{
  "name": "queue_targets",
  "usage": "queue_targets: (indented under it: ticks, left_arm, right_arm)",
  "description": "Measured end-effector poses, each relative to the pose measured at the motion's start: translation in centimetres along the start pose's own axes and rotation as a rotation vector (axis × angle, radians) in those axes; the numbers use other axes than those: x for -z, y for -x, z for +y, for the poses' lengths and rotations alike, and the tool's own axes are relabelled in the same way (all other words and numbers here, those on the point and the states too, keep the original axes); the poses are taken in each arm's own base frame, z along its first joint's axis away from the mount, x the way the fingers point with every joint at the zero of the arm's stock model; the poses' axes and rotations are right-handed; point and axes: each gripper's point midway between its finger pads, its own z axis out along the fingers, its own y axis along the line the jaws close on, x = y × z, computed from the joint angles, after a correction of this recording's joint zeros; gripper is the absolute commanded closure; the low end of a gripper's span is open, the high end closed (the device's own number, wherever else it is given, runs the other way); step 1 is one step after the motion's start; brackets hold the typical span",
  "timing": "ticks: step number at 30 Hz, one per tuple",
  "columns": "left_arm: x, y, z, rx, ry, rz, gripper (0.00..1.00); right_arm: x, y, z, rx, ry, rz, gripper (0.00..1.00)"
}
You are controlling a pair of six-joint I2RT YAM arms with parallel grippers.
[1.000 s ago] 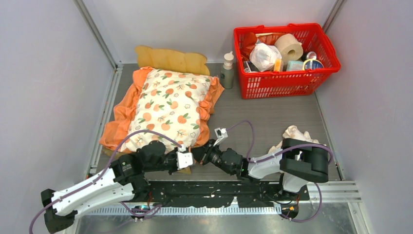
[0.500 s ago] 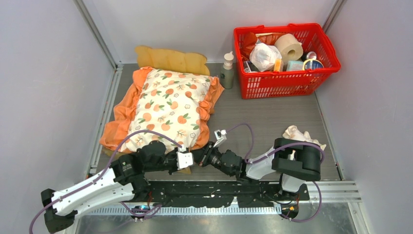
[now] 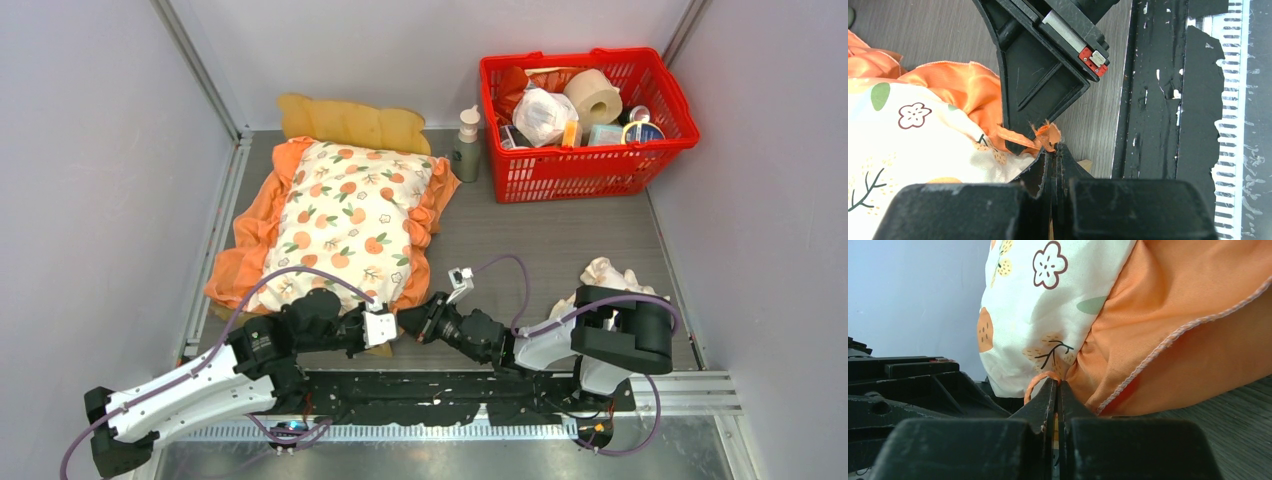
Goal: Set up the pet bed
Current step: Tie the ropes to the bed frame.
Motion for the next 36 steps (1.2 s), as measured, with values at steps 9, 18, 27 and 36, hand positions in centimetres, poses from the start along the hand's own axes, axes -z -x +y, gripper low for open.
queue_targets:
  ticks: [9,18,27,36]
  left_arm:
    - [0.0,0.0,0.0,-0.001,0.0,0.0,1.0]
    - [0.2,0.0,0.4,-0.013,0.021,-0.001,1.0]
    - [0.2,-0.2,0.6,-0.027,0.033,0.005,1.0]
    - [0.2,-0.2,0.5,-0.037,0.027,0.003,1.0]
  right_arm:
    - [-0.5,0.2,0.1,0.013,0.0,-0.009,0.95]
    - [-1.2,-0.2,-0.2,0.033,-0.015,0.004,0.95]
    - [-1.3,-0.4,-0.5,0.07,-0.028,0.017,0.95]
    - [-1.2,-0.1,-0.3,0.123,-0.031,0.03,0.95]
